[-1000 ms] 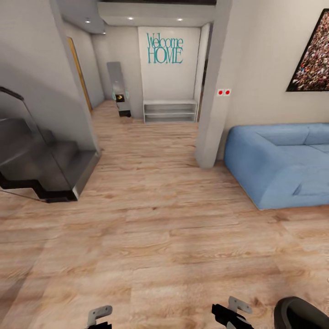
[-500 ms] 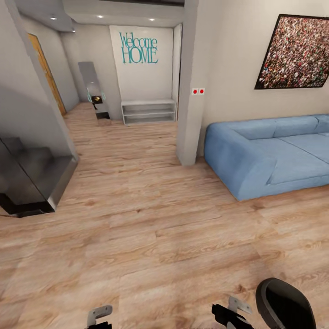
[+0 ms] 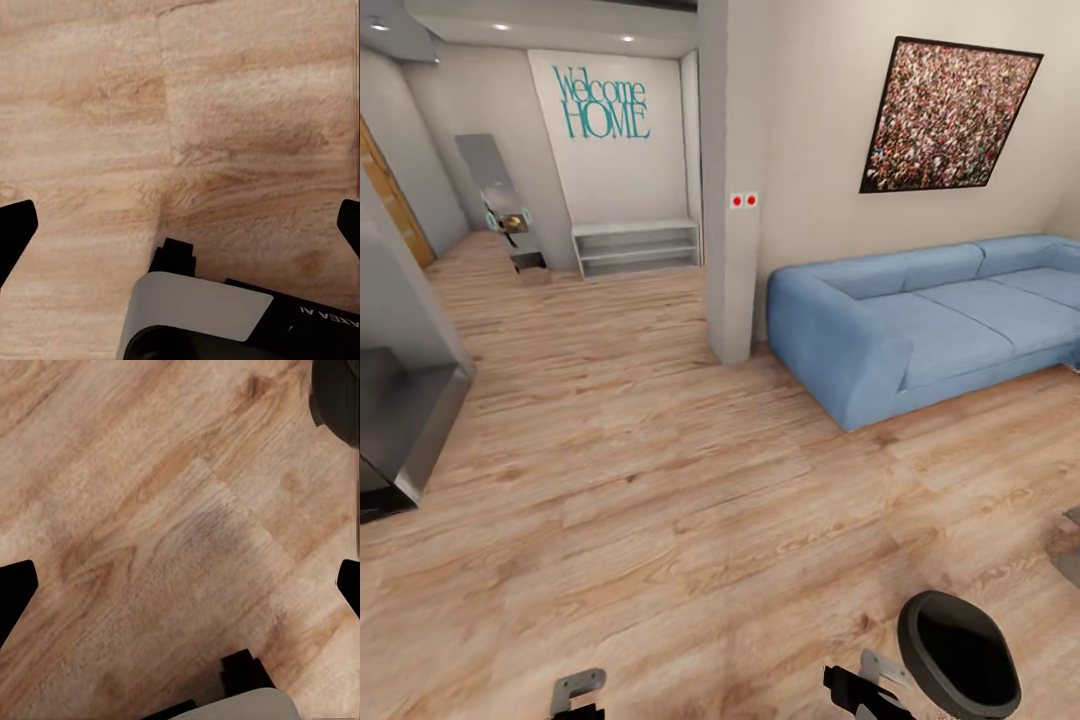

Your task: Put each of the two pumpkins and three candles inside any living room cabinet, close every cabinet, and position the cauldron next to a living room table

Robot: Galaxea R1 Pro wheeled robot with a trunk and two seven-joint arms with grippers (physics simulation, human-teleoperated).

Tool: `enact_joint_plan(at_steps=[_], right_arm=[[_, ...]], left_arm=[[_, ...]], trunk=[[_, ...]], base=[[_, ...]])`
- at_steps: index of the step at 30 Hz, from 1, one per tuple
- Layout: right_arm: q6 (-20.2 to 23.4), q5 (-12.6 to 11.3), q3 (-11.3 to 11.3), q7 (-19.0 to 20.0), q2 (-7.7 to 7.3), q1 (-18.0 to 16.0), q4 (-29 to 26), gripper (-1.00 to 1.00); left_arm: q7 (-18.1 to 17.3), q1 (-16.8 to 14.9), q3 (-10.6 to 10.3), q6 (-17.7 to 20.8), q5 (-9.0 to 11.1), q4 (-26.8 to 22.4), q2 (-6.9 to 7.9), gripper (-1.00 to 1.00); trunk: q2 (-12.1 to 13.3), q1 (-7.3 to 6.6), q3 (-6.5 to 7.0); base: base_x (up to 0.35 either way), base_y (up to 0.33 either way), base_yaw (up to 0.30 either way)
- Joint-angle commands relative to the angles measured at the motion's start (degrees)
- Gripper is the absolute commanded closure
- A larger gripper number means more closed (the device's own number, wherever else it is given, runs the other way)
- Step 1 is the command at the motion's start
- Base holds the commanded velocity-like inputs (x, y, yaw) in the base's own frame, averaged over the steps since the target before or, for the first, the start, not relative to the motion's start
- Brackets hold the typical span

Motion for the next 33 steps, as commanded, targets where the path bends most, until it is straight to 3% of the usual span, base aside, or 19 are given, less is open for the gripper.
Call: enact_joint_plan(at_steps=[1, 16, 33], right_arm=[[0.0, 0.0, 0.0, 0.0, 0.00, 0.0, 0.0, -1.00], [0.1, -0.1, 0.0, -0.1, 0.04, 0.0, 0.0, -1.00], [0.3, -0.2, -0.4, -0.1, -0.06, 0.0, 0.1, -1.00]], left_arm=[[0.0, 0.0, 0.0, 0.0, 0.0, 0.0, 0.00, -1.00], [-0.1, 0.0, 0.0, 0.0, 0.0, 0.0, 0.00, -1.00], [-0.1, 0.0, 0.0, 0.0, 0.0, 0.0, 0.06, -1.00]], trunk=[[0.0, 0.00, 0.00], [0.0, 0.00, 0.00], [0.0, 0.00, 0.00]], base=[[0.053, 0.018, -0.289], [0.021, 0.017, -0.289], [0.157, 0.213, -0.289]])
